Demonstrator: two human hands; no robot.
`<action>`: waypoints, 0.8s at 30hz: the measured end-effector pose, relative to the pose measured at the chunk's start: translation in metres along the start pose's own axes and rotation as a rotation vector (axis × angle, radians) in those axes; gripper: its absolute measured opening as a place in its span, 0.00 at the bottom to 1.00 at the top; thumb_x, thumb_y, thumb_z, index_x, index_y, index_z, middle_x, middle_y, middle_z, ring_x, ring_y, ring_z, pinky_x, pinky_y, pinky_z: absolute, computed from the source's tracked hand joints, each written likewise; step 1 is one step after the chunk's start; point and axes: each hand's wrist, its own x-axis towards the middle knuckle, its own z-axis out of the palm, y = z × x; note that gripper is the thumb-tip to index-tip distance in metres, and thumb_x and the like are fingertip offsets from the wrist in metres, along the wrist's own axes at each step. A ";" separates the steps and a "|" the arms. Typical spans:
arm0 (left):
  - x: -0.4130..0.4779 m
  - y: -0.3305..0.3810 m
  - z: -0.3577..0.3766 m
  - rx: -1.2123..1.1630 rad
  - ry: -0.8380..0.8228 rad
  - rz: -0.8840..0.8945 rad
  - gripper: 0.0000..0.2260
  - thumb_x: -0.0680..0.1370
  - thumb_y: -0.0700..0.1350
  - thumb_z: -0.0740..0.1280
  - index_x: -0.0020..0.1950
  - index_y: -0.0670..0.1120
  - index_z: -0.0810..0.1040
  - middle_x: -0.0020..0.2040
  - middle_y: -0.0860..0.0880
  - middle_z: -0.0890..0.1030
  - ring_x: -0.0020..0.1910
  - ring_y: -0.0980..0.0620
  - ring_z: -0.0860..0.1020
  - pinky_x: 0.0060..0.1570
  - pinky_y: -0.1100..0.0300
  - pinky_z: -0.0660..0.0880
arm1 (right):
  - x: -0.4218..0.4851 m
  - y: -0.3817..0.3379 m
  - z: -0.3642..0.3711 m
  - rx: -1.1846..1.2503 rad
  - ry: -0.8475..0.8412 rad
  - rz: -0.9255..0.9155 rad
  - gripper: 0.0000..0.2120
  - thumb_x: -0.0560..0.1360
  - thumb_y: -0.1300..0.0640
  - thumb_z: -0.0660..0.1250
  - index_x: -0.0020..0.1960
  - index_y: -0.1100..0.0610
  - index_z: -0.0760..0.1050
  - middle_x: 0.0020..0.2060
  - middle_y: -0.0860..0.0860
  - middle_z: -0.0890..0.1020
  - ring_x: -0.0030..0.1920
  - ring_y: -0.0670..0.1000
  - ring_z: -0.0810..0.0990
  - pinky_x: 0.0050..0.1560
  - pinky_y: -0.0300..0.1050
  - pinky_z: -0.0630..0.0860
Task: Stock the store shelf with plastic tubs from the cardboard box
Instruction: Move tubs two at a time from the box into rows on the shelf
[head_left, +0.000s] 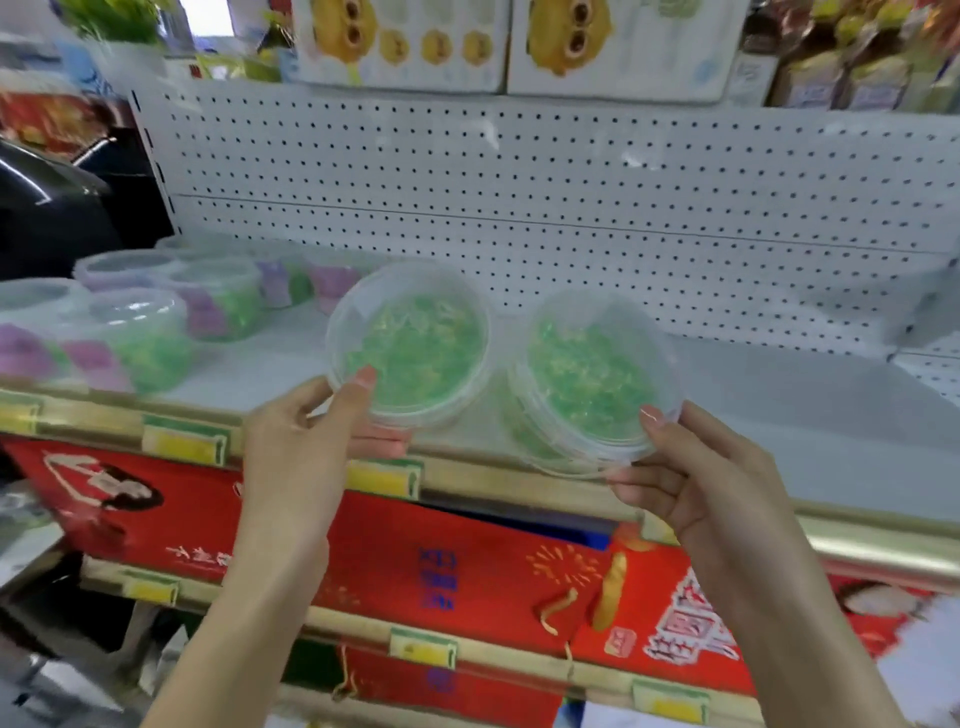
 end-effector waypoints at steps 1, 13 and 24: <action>0.022 -0.001 -0.006 0.017 0.009 0.009 0.07 0.76 0.46 0.66 0.40 0.48 0.80 0.28 0.43 0.82 0.26 0.48 0.81 0.50 0.55 0.76 | 0.014 0.002 0.012 -0.002 0.008 0.004 0.16 0.66 0.55 0.68 0.51 0.61 0.79 0.30 0.59 0.81 0.30 0.53 0.82 0.29 0.39 0.78; 0.189 -0.040 -0.036 0.168 -0.132 -0.124 0.08 0.76 0.43 0.66 0.46 0.37 0.79 0.27 0.39 0.81 0.22 0.49 0.78 0.29 0.64 0.78 | 0.132 0.039 0.086 -0.313 0.042 0.155 0.03 0.74 0.61 0.67 0.42 0.60 0.79 0.28 0.61 0.79 0.29 0.55 0.81 0.28 0.41 0.76; 0.206 -0.037 -0.041 0.979 0.036 0.333 0.26 0.75 0.65 0.55 0.63 0.50 0.76 0.42 0.51 0.78 0.43 0.46 0.77 0.41 0.53 0.70 | 0.157 0.033 0.075 -1.221 0.154 -0.259 0.27 0.70 0.35 0.61 0.65 0.45 0.71 0.45 0.43 0.75 0.46 0.46 0.76 0.49 0.42 0.72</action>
